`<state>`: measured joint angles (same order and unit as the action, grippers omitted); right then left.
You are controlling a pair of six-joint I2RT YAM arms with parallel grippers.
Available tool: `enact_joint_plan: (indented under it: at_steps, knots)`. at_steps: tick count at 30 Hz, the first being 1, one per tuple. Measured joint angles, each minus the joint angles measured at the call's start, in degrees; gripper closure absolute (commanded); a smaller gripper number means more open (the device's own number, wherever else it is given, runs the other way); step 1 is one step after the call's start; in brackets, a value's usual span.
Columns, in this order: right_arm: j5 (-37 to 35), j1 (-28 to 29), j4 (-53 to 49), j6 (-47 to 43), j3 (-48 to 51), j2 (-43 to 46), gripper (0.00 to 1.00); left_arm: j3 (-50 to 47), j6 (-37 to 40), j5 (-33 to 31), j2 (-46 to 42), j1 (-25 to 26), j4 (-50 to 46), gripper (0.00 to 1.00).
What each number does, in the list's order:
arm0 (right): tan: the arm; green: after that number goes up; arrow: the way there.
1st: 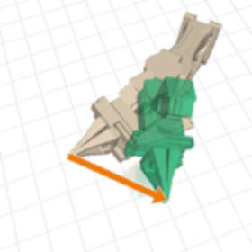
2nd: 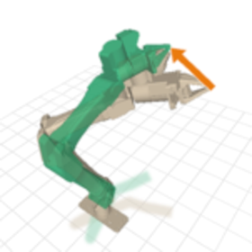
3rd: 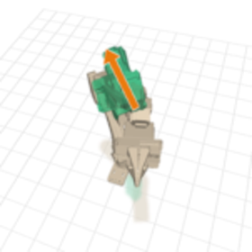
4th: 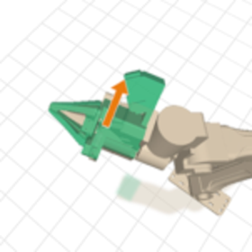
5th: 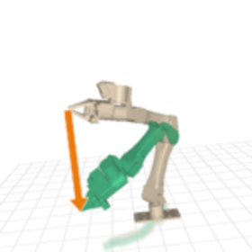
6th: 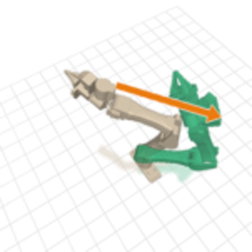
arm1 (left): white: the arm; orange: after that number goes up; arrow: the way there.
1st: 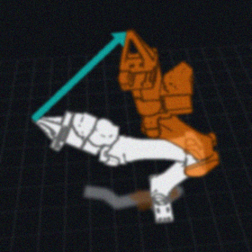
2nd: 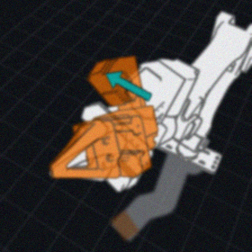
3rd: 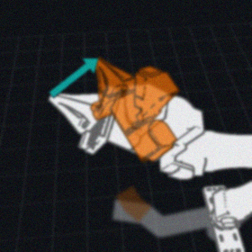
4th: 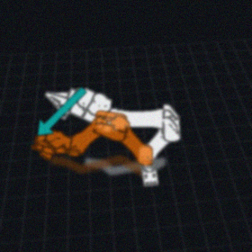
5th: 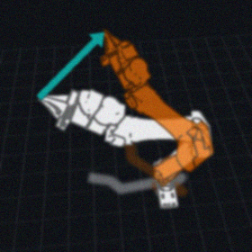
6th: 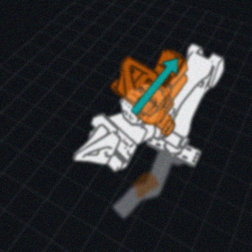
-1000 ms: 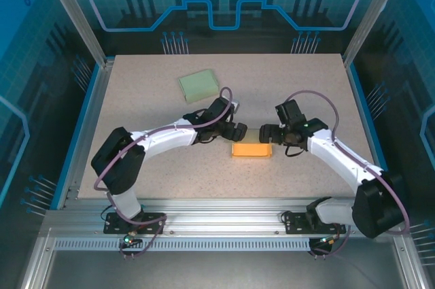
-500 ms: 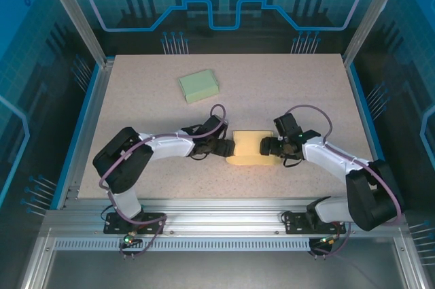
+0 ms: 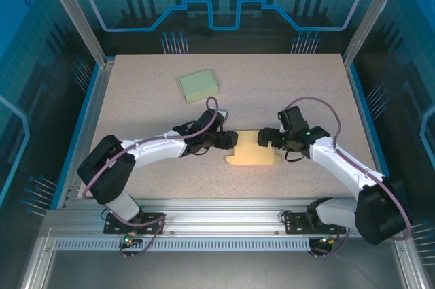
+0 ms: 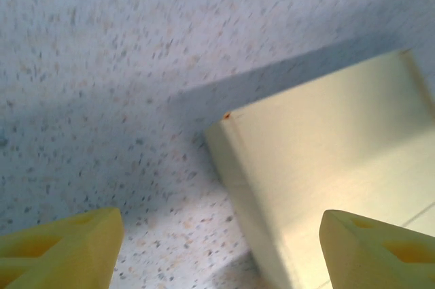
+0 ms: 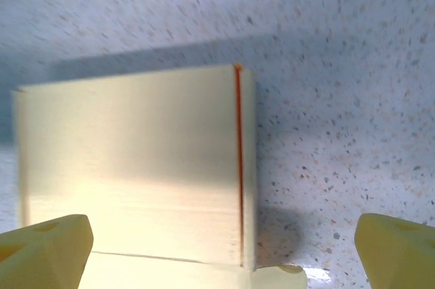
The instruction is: Fold the paper box
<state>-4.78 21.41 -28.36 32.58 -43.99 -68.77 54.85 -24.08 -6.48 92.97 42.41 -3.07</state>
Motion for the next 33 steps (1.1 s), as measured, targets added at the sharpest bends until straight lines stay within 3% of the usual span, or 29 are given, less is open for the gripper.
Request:
enact_joint_plan:
  at_steps: [7, 16, 26, 33]
  knots:
    - [5.9, -6.5, 0.5, -1.0, -0.1, 2.7, 0.00, 1.1, -1.0, 1.9, -0.1, 0.0, 3.5, 0.26]
    - [13.1, -12.6, 3.6, -1.7, 3.7, 0.8, 0.00, 1.4, -4.5, 5.0, 7.5, -0.7, 6.4, 0.32]
    - [20.9, -14.4, 8.0, 0.4, 8.8, -0.6, 0.00, 1.7, -7.9, 8.4, 12.1, -2.9, 9.7, 0.46]
    - [28.7, -14.5, 15.8, 3.3, 12.6, -6.8, 0.01, 0.7, -10.7, 10.1, 12.4, -3.9, 12.6, 0.63]
